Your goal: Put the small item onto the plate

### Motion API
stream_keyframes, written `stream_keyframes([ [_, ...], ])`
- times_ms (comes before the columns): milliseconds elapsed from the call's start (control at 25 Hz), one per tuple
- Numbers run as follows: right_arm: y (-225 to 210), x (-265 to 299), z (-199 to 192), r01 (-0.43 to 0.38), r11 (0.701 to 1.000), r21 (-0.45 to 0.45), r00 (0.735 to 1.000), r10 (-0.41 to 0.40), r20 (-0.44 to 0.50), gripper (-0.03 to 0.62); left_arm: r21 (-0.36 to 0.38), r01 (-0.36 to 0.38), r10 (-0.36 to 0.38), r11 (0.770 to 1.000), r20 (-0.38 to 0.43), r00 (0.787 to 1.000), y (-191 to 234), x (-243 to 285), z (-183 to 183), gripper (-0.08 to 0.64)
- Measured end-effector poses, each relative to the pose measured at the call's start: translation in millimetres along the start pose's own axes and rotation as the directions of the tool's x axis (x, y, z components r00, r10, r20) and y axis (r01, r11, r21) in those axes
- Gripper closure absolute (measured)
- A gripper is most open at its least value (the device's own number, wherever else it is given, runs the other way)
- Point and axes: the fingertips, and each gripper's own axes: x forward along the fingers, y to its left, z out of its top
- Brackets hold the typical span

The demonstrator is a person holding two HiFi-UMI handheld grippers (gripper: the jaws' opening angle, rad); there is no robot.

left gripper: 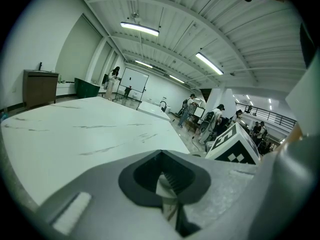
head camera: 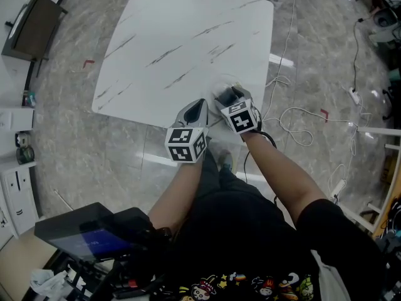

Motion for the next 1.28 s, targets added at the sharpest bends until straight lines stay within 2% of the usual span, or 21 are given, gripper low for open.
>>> stream_keyframes([
  [280,-2.8,-2.8,-3.7,-0.003,1.000,0.005,1.000,0.003,-0.001,0.258,0.002,-0.006,0.006,1.000,0.004,1.000,-4.4,1.3,0.5,0.560],
  [480,-3.3,-7.1,2.1,-0.007,1.000,0.010,1.000,0.006,0.025,0.258,0.007,-0.007,0.007,1.000,0.005,1.000,-5.0,1.7,2.7,0.560],
  [560,-2.1,-12.4,7.3,-0.014,1.000,0.027,0.999,0.013,0.047,0.276,0.011,-0.006,0.006,1.000,0.006,1.000,-5.6,2.2,4.1,0.560],
  [680,-1.3,-26.0,17.3,-0.012,0.999,0.046,0.995,0.008,0.100,0.315,0.021,-0.002,0.002,1.000,0.008,1.000,-10.7,2.9,6.8,0.560],
  [840,2.5,-60.6,21.8,0.013,0.999,0.038,0.988,-0.019,0.154,0.443,0.052,0.012,-0.013,0.999,0.014,1.000,-30.2,-3.3,10.8,0.560],
  [1040,2.8,-102.5,27.0,0.030,0.998,0.047,0.970,-0.041,0.240,0.572,0.088,0.021,-0.023,0.996,0.018,1.000,-46.7,-11.2,16.0,0.560],
  [1200,-4.2,-139.0,34.5,0.039,0.998,0.058,0.943,-0.056,0.328,0.574,0.116,0.016,-0.019,0.993,0.026,0.999,-51.8,-16.1,22.0,0.560],
  [1280,-9.6,-167.0,38.4,0.050,0.996,0.073,0.922,-0.074,0.381,0.575,0.134,0.011,-0.016,0.991,0.037,0.999,-56.2,-22.0,26.3,0.560],
])
